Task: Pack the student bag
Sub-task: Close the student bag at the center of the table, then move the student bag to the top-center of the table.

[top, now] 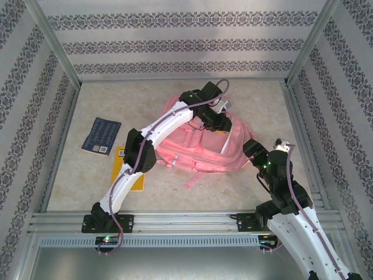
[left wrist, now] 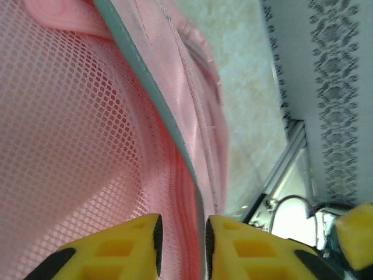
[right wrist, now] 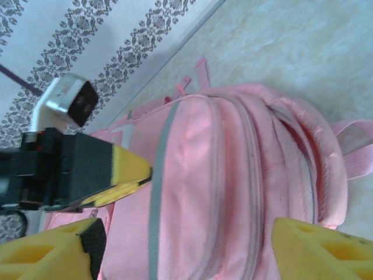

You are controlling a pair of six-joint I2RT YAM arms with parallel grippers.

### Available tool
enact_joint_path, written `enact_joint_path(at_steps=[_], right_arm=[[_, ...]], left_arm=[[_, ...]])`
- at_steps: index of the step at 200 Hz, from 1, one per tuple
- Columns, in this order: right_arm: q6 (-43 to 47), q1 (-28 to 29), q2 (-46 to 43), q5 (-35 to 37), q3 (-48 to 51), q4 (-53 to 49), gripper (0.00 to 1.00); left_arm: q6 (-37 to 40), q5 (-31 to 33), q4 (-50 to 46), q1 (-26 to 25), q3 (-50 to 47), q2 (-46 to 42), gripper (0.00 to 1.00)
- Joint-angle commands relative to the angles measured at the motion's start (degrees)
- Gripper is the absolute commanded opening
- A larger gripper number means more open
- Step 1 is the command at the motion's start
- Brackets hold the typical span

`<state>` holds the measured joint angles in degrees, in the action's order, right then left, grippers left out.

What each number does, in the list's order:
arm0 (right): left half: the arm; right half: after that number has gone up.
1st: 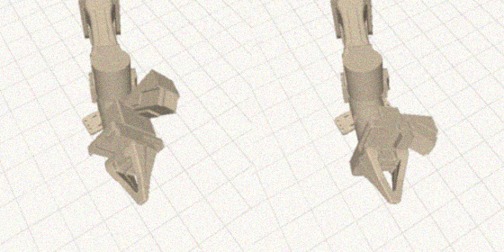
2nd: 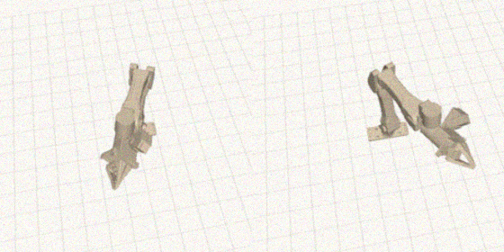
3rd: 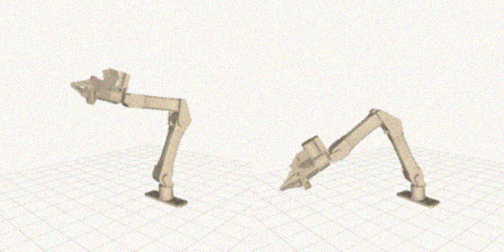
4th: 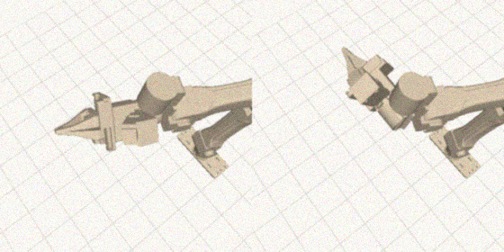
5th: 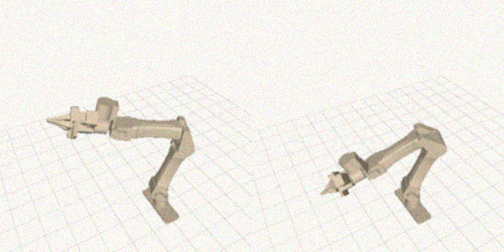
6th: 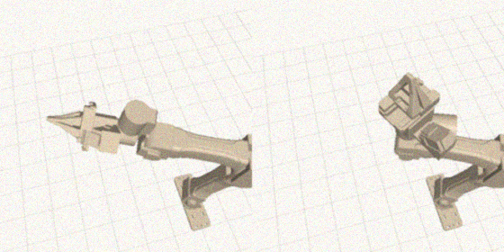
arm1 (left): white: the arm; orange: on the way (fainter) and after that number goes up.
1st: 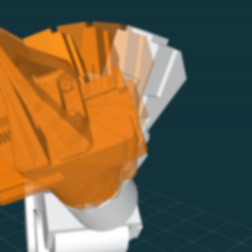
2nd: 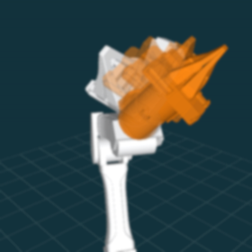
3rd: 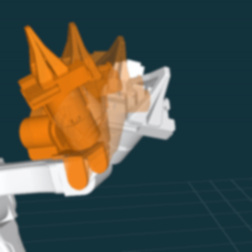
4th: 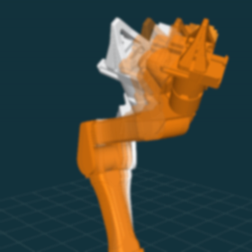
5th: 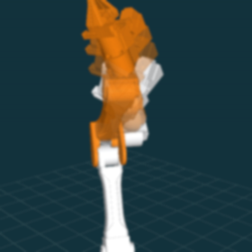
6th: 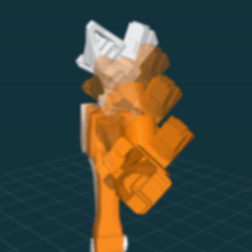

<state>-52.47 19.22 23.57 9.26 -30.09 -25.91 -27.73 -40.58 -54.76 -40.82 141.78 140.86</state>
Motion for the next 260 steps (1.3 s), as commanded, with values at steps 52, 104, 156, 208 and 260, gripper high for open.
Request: enact_joint_path(at_steps=[52, 104, 156, 208, 260], right_arm=[[10.2, 1.9, 4.1, -13.0, -0.8, 9.1, 0.0], [15.9, 15.5, 13.9, -11.2, -4.6, 12.6, 0.0], [19.2, 31.0, 34.8, -9.2, -13.2, 13.0, 0.14], [19.9, 39.2, 57.3, -8.1, -24.4, 10.1, 0.18], [19.4, 35.9, 75.9, -2.1, -37.1, 7.6, 0.23]], left_arm=[[0.6, 18.6, 9.0, -0.6, -21.8, -25.1, 0.49], [-6.5, 28.2, 17.3, 6.6, -58.9, -55.1, 0.57], [-15.6, 31.1, 14.6, 22.1, -89.5, -76.6, 0.62], [-18.0, 37.4, 9.1, 26.9, -98.5, -79.2, 0.69], [-19.8, 35.0, 12.6, 28.0, -104.9, -77.4, 0.69]])
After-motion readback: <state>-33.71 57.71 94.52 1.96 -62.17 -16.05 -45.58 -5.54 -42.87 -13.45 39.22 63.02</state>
